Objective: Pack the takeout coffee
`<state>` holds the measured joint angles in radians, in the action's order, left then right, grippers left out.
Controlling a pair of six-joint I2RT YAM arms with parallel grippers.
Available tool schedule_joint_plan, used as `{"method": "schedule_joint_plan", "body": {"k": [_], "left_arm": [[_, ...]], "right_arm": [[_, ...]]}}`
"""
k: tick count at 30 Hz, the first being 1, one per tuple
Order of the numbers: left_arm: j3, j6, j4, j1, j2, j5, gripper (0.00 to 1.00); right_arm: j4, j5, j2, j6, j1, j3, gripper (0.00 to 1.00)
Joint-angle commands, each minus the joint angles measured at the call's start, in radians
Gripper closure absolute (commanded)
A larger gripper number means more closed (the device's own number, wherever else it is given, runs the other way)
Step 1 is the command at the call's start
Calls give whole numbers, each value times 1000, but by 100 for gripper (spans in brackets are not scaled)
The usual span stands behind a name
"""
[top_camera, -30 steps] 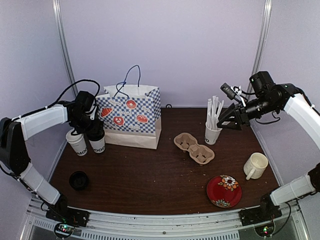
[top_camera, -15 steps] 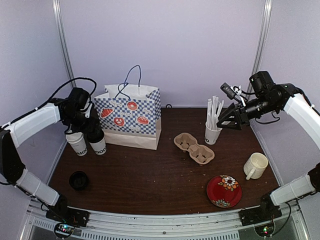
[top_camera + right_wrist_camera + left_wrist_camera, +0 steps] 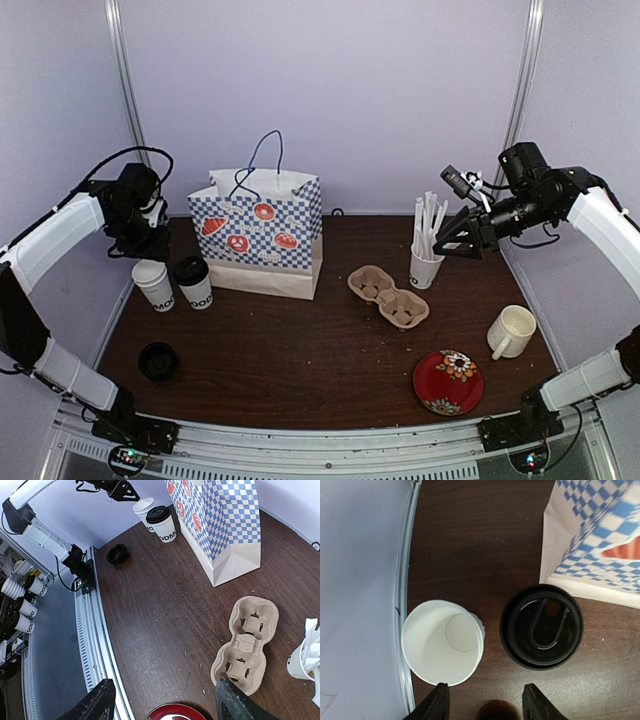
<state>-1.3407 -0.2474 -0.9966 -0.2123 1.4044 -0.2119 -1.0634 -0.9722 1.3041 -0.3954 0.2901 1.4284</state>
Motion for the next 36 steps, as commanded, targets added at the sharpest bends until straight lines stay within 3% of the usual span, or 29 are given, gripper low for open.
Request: {"method": "schedule_joint_plan", "body": {"k": [1,16,36], "left_arm": [[34,40,-20,68,39,78,47],[11,58,37,95,185,25,65],[21,73,44,99,188,-18,98]], "right_arm": [[19,-12,-3,6,-8,-12,28],[30,-8,-12,4,-8,-37,28],[42,-3,-2,7,-8,-47,28]]}}
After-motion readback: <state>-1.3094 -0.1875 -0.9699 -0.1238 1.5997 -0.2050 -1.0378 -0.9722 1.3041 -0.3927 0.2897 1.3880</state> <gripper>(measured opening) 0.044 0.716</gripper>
